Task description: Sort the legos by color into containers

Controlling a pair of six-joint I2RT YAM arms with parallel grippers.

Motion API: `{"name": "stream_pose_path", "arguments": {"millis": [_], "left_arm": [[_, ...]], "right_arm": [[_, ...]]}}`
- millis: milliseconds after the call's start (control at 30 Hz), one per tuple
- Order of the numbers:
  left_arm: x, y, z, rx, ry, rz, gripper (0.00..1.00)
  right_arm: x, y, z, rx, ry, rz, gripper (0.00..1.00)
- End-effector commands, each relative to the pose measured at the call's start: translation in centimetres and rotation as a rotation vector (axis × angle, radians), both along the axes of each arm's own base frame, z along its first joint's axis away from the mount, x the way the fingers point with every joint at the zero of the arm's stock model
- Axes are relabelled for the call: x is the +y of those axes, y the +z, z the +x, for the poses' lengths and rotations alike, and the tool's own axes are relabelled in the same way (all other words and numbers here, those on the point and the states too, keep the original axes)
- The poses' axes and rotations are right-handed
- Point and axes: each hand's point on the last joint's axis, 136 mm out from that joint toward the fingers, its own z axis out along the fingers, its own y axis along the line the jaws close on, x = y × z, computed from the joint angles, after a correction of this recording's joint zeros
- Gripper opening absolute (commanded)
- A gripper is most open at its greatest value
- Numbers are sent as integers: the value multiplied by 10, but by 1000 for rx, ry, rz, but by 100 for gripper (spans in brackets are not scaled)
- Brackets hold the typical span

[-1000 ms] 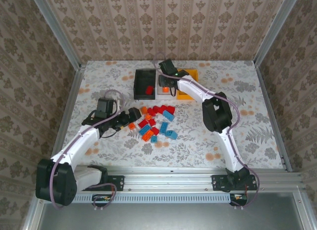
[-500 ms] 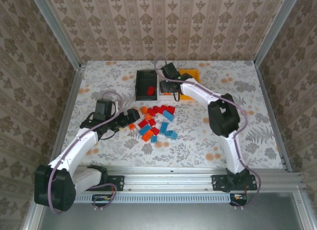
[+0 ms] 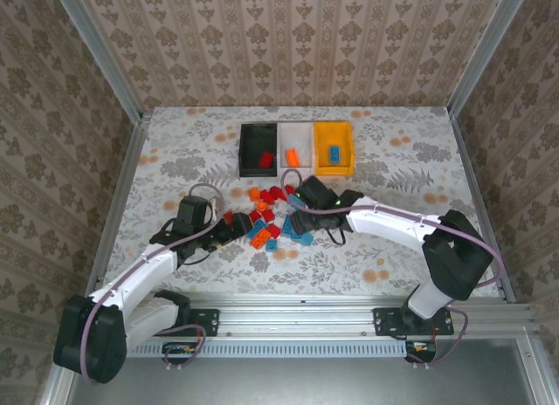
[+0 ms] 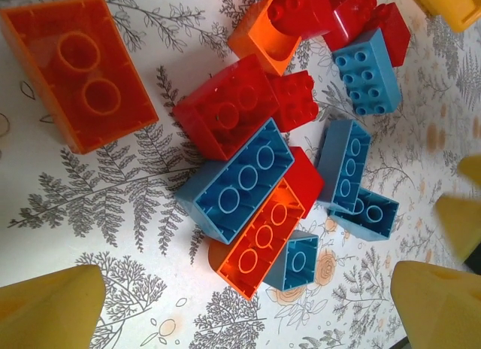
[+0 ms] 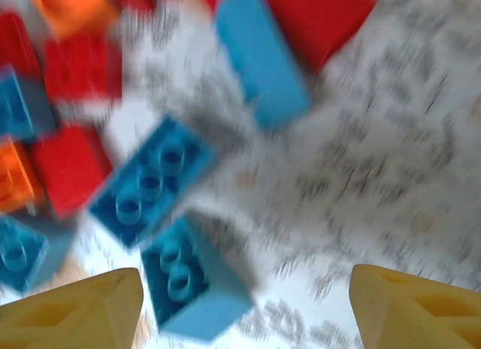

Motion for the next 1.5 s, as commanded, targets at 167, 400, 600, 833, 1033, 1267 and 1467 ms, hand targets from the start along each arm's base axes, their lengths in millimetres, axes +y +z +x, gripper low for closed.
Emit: {"name": "stream_pose_path", "arguments": {"millis": [167, 400, 600, 833, 1033, 1267, 1467], "left_arm": [[-6, 3, 7, 3, 19, -13, 100], [4, 9, -5, -17, 31, 27, 100], [13, 19, -9, -46, 42, 56, 100], [15, 19, -13, -31, 55, 54, 100], [11, 26, -6, -66, 63, 27, 100], [-16, 56, 23, -172, 44, -88, 100], [-2, 55, 58, -185, 132, -56, 100]], "right_arm": [[10, -35, -35, 112, 93, -30, 77], [2, -60, -19, 92, 64, -151, 75], [-4, -59, 6, -5, 2, -214, 69], [0, -57, 11, -30, -35, -183, 40], [-14, -7, 21, -145, -109, -125, 35], [-60, 72, 111, -313, -328, -48, 35], [-91, 66, 197, -356, -458, -115, 35]]}}
